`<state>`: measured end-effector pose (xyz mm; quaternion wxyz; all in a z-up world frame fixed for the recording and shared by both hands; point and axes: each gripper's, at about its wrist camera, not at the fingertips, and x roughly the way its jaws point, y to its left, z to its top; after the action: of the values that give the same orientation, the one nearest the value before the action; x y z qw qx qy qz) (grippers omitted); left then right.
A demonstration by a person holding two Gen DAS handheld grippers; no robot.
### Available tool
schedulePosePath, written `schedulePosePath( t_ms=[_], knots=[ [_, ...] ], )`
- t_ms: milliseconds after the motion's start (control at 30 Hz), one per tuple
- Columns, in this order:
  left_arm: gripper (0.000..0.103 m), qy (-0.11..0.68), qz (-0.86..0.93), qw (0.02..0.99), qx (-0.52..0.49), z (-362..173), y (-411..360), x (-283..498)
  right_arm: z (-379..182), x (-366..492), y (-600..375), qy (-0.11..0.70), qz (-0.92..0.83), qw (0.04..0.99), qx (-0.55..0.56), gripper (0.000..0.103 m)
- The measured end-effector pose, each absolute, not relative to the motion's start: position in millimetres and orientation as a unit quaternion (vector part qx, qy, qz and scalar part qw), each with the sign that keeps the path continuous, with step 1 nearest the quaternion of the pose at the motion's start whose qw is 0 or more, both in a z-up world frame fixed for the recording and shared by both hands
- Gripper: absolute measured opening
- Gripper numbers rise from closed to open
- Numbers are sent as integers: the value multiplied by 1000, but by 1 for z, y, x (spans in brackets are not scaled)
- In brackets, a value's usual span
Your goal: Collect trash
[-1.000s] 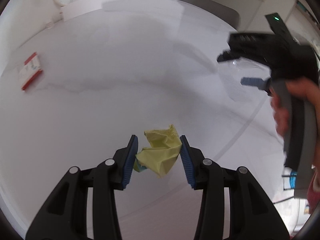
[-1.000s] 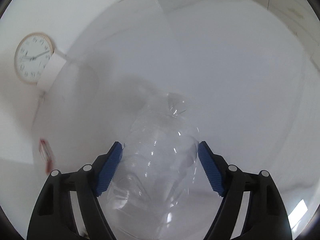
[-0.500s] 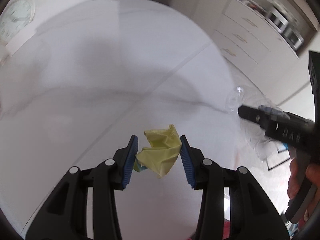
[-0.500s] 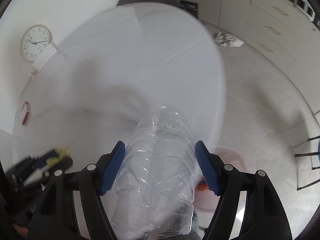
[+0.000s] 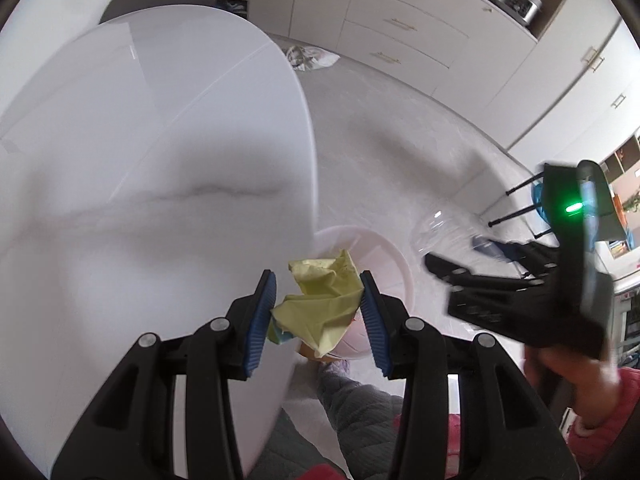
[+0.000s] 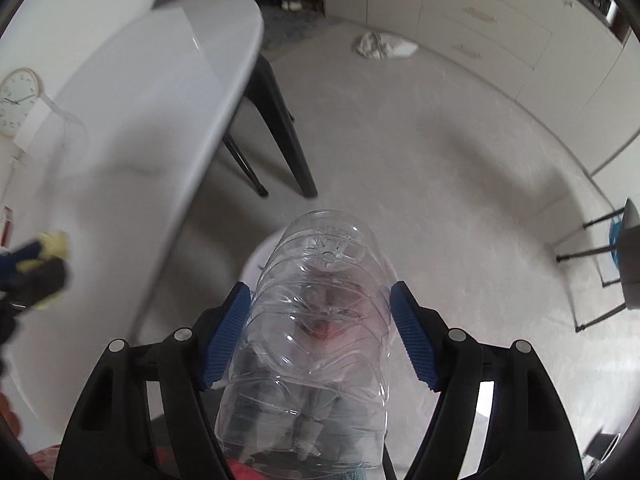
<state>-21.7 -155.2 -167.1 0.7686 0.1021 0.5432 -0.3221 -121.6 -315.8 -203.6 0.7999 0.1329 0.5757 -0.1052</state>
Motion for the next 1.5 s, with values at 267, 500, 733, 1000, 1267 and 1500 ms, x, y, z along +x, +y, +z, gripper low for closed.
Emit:
schedulePosePath(
  t_ms=[267,500,733,1000,1267,1500],
  knots=[
    [42,553,-310,764,118,-171,-174,-37,-270,-113,-326,634,-74,758,137,98],
    [42,567,-314,750,128,-180,-201,-38,-259,-123,-348,625,-105,763,126,100],
    [42,587,-336,723,141,-202,-234,-39,-231,-143,-378,606,-136,776,109,100],
    [86,595,-356,704,153,-212,-261,-50,-237,-157,-395,610,-146,770,115,100],
    [95,584,-349,710,180,-210,-267,-53,-235,-154,-395,611,-146,770,114,100],
    [95,538,-293,774,158,-173,-228,-38,-206,-135,-375,600,-125,783,103,100]
  ],
)
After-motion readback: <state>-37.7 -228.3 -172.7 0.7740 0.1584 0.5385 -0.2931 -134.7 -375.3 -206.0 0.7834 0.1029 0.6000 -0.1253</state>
